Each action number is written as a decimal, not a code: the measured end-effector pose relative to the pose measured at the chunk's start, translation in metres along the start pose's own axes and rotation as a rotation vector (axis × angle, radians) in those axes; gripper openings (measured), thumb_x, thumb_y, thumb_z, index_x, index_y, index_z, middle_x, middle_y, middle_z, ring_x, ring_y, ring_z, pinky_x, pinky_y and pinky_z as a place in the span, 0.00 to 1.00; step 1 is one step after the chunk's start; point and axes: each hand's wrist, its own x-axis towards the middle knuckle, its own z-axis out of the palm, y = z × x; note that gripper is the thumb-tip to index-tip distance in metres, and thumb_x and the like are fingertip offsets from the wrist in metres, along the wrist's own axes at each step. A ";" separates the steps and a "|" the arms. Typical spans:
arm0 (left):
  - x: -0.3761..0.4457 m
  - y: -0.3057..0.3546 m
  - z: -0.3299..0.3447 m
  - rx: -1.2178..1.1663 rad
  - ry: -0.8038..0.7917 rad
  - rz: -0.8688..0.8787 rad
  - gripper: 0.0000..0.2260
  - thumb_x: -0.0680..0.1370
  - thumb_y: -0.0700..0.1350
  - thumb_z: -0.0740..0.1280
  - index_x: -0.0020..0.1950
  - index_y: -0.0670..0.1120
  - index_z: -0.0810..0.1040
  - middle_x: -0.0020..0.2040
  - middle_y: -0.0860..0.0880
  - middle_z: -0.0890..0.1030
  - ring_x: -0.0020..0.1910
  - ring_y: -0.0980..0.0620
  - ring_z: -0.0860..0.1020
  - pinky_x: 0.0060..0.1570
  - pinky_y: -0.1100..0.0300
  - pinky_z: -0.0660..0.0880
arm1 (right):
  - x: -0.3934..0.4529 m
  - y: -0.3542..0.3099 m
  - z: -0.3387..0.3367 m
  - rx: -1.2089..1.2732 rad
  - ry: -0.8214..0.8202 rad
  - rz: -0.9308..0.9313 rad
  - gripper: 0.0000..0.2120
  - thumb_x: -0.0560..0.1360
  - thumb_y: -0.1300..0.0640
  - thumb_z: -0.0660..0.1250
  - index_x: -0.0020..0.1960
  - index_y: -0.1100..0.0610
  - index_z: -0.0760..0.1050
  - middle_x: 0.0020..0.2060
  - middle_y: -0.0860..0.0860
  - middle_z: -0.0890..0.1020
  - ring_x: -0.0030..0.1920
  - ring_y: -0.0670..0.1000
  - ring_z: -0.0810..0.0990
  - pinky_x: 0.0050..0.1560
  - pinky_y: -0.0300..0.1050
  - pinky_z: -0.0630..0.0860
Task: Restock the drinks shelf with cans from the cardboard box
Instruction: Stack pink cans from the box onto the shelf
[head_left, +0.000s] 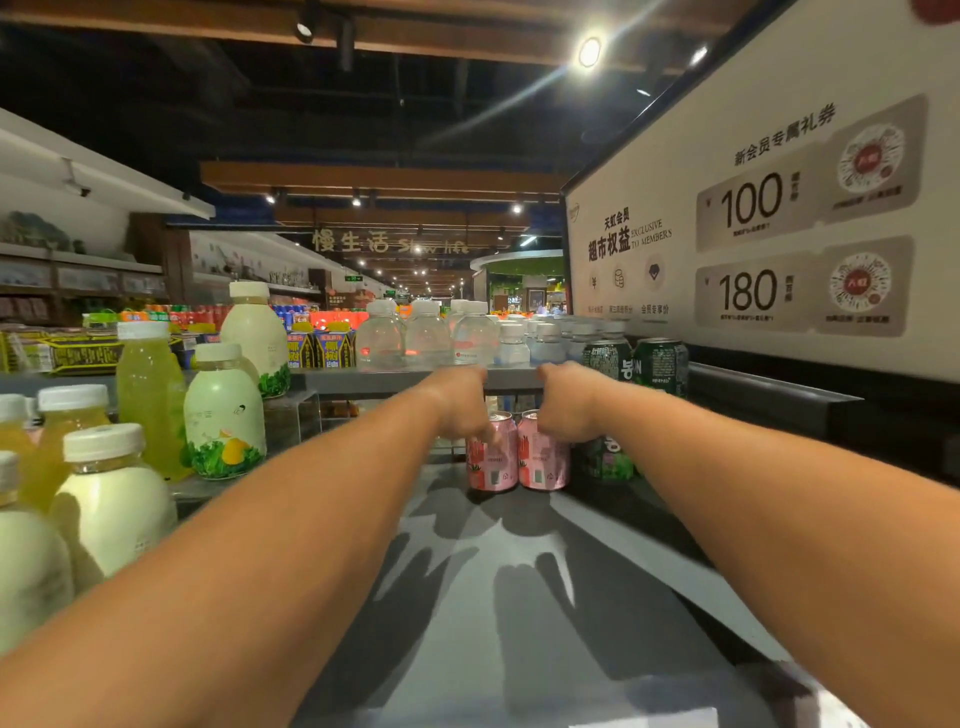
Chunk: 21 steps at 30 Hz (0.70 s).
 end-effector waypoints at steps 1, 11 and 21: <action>-0.008 0.003 -0.010 0.005 0.021 0.003 0.37 0.73 0.51 0.78 0.77 0.45 0.66 0.72 0.45 0.74 0.68 0.44 0.74 0.66 0.53 0.71 | -0.006 0.004 -0.006 0.007 0.036 0.005 0.21 0.77 0.61 0.60 0.70 0.61 0.67 0.60 0.58 0.74 0.58 0.57 0.75 0.58 0.48 0.76; -0.159 0.042 -0.058 -0.015 0.273 -0.055 0.34 0.74 0.50 0.77 0.77 0.46 0.68 0.71 0.46 0.76 0.67 0.44 0.75 0.67 0.54 0.72 | -0.121 -0.007 -0.041 -0.006 0.247 -0.116 0.11 0.76 0.57 0.62 0.55 0.59 0.77 0.50 0.56 0.80 0.48 0.55 0.78 0.45 0.46 0.77; -0.360 0.022 -0.045 -0.067 0.342 -0.284 0.33 0.71 0.52 0.79 0.73 0.46 0.74 0.68 0.48 0.78 0.64 0.48 0.78 0.65 0.56 0.74 | -0.258 -0.109 0.006 0.192 0.160 -0.439 0.26 0.74 0.48 0.68 0.70 0.55 0.70 0.65 0.56 0.74 0.63 0.59 0.74 0.60 0.50 0.74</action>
